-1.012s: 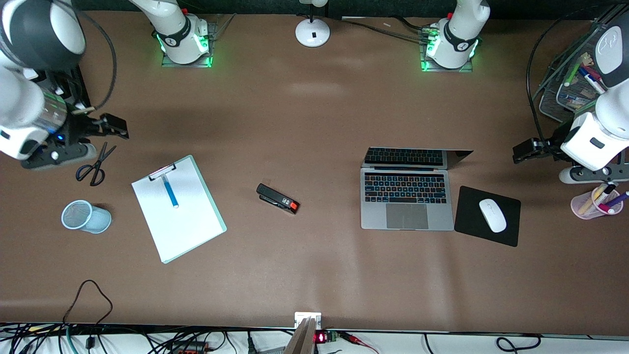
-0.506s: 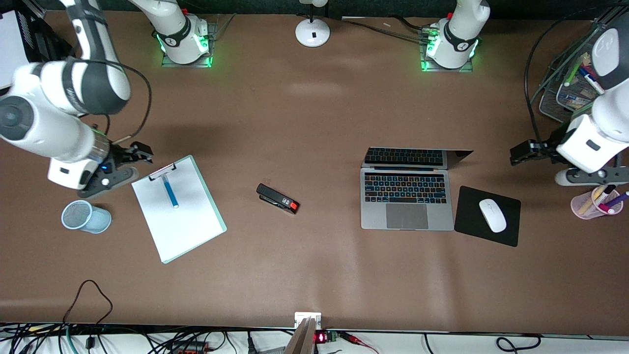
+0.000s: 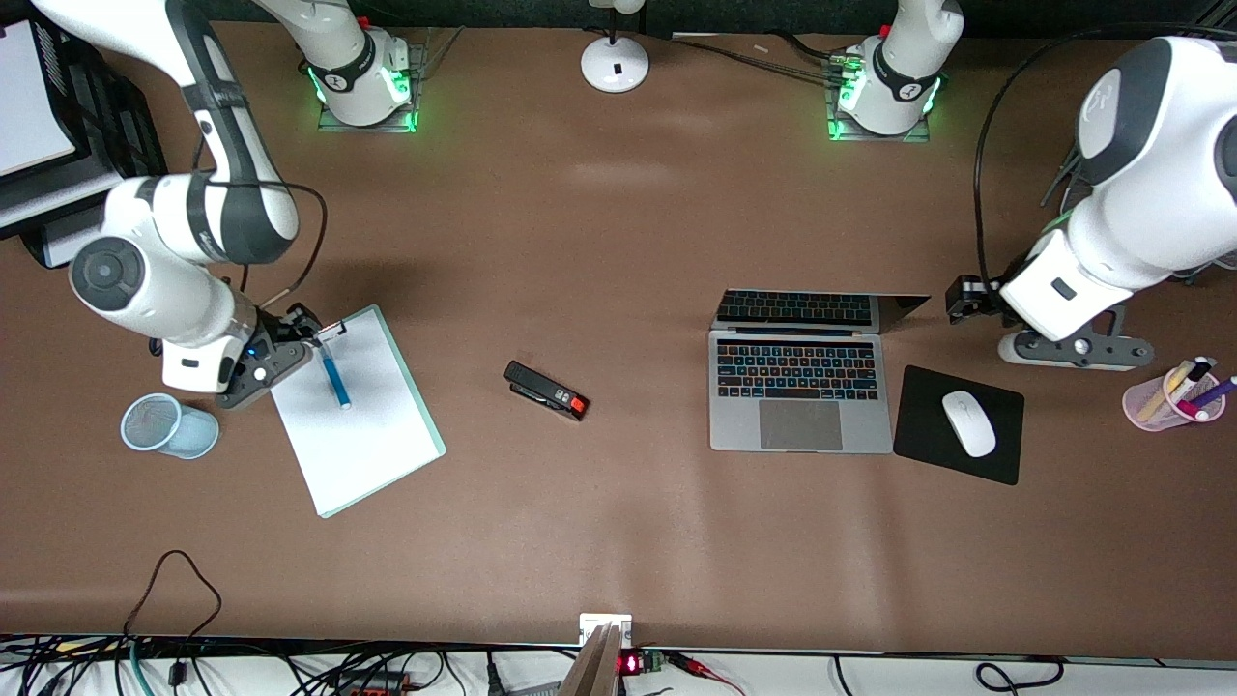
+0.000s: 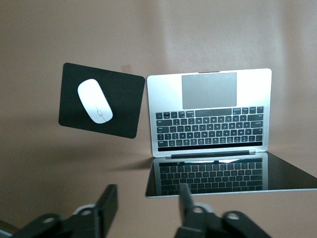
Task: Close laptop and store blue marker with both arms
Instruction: 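Grasp the blue marker with the right gripper while the left gripper approaches the laptop, then lift the marker toward the cup while the left gripper reaches the laptop lid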
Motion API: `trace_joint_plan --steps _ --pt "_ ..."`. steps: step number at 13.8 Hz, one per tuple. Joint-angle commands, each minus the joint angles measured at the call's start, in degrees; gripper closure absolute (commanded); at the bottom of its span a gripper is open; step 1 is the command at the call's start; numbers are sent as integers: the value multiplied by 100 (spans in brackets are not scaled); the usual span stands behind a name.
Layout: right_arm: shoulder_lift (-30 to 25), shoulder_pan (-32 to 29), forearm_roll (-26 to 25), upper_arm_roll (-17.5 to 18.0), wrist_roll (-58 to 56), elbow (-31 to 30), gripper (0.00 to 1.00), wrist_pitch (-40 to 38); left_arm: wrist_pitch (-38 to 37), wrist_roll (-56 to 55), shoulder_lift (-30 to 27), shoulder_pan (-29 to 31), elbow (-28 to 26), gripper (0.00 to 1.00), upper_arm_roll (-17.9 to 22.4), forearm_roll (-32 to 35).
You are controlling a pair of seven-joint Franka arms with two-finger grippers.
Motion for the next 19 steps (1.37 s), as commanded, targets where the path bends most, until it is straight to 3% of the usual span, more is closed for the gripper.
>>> trace_joint_plan --steps 1,5,10,12,19 --pt "302 -8 -51 -1 -121 -4 31 480 -147 87 146 -40 198 100 -5 -116" --pt "795 1 -34 -1 -86 75 46 1131 -314 -201 146 -101 146 100 -303 -293" --pt "1077 19 10 -1 -7 198 55 1186 -322 -1370 146 -101 58 100 -1024 -416" --pt "1199 19 19 -1 -7 259 59 1212 -331 -1460 102 -84 -126 100 -1148 -853" --pt "1490 19 37 -1 107 417 65 1432 178 -1495 -116 -119 -1171 100 -1437 -882"
